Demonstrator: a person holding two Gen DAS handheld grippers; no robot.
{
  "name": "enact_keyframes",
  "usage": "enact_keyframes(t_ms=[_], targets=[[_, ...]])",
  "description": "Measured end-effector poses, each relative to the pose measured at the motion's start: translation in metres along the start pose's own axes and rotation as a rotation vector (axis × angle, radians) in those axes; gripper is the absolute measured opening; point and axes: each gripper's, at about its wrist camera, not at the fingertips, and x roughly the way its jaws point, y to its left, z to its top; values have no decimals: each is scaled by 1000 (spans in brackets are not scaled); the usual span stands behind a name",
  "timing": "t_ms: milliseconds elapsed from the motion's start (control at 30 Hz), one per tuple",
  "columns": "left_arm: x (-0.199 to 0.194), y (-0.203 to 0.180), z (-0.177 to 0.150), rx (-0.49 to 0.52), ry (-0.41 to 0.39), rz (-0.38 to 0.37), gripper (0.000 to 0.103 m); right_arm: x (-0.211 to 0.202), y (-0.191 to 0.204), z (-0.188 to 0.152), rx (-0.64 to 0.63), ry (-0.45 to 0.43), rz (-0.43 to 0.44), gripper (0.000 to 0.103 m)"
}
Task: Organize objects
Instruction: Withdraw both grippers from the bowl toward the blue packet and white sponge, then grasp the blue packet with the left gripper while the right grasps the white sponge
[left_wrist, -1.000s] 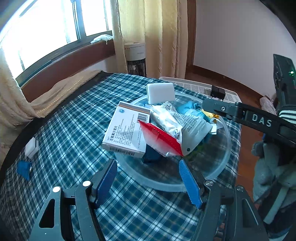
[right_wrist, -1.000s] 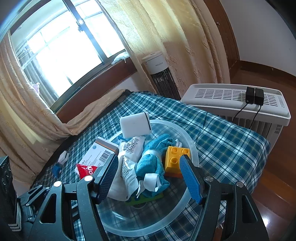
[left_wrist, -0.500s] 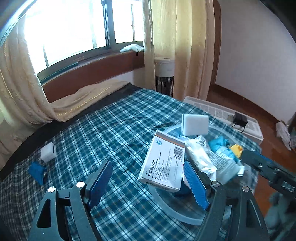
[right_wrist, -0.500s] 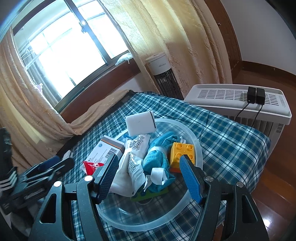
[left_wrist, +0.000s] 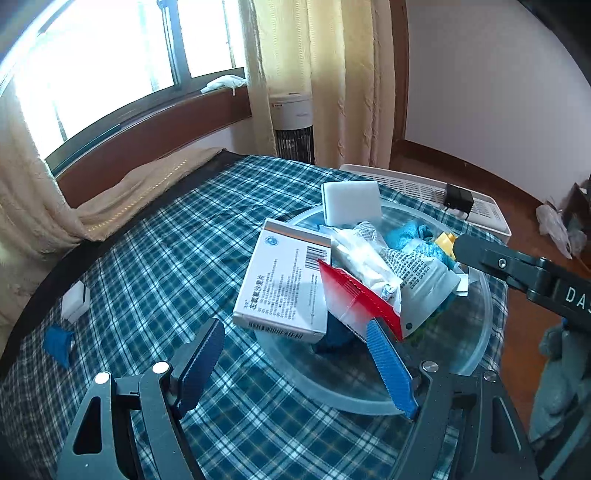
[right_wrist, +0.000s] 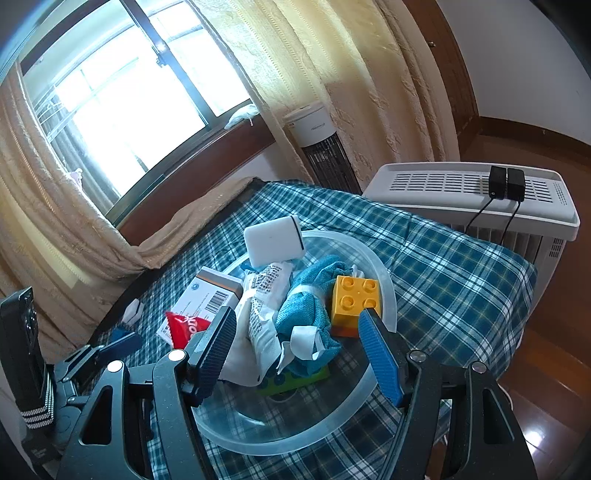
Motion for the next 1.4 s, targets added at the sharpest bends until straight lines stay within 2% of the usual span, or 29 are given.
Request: enact_keyframes(t_ms=[67,267,400,667,1167,1400], targets=[[-3,4,0,-14,-6,0,83,0,4,0,-6,1,2,70],[-18,21,-5,-53,-36,-2,93,4,25,-1,-38,7,17,70],[-25,44,-10,-107,-50,20,97,6,43,-1,-64,6,33,70],[-29,108,-25,-250,-34,107,97,10,89,-4,-146,4,68,70],[-17,240,-64,-566,53,314,97,25,173,-28,-291,36,148,72],[-7,278,-68,-649,79,368,97,42,197,-46,-341,82,176,73]])
